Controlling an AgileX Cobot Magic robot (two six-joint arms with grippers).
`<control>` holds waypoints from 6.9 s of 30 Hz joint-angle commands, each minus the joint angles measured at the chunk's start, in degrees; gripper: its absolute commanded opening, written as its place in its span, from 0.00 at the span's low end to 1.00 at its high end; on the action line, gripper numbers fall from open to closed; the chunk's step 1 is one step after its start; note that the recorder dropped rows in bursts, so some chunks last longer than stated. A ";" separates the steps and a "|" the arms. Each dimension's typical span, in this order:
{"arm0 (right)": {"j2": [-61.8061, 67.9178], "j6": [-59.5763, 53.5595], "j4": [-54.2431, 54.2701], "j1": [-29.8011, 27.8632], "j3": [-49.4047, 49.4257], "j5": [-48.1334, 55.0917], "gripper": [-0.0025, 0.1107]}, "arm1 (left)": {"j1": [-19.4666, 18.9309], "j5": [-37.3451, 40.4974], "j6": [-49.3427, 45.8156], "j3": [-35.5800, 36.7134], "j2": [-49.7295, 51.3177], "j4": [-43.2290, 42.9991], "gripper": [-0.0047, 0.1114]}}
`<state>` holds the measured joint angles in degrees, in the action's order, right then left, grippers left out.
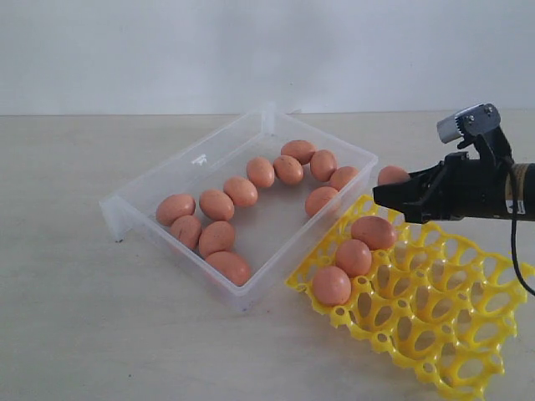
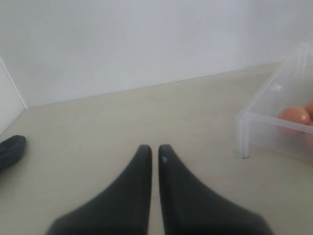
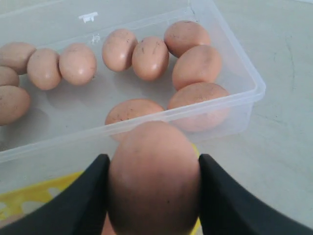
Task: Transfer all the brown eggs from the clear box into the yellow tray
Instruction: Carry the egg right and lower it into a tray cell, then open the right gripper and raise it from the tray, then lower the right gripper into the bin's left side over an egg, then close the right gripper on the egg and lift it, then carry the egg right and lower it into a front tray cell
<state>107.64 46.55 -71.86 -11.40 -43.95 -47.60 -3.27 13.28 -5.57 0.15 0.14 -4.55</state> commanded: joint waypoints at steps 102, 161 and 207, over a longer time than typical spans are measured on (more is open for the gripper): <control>20.43 -87.64 102.28 35.46 -63.59 99.98 0.50 | 0.42 -0.37 0.17 -0.15 -0.14 0.29 0.08; 17.44 -69.43 89.16 38.26 -63.44 96.32 0.02 | 0.42 -0.37 0.17 -0.15 -0.14 0.29 0.08; -0.95 38.53 -11.60 -12.87 -8.13 -22.36 0.02 | 0.42 -0.37 0.17 -0.15 -0.14 0.29 0.08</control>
<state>105.79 83.51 -66.51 -24.52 -48.55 -68.11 -3.27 13.28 -5.57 0.15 0.14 -4.55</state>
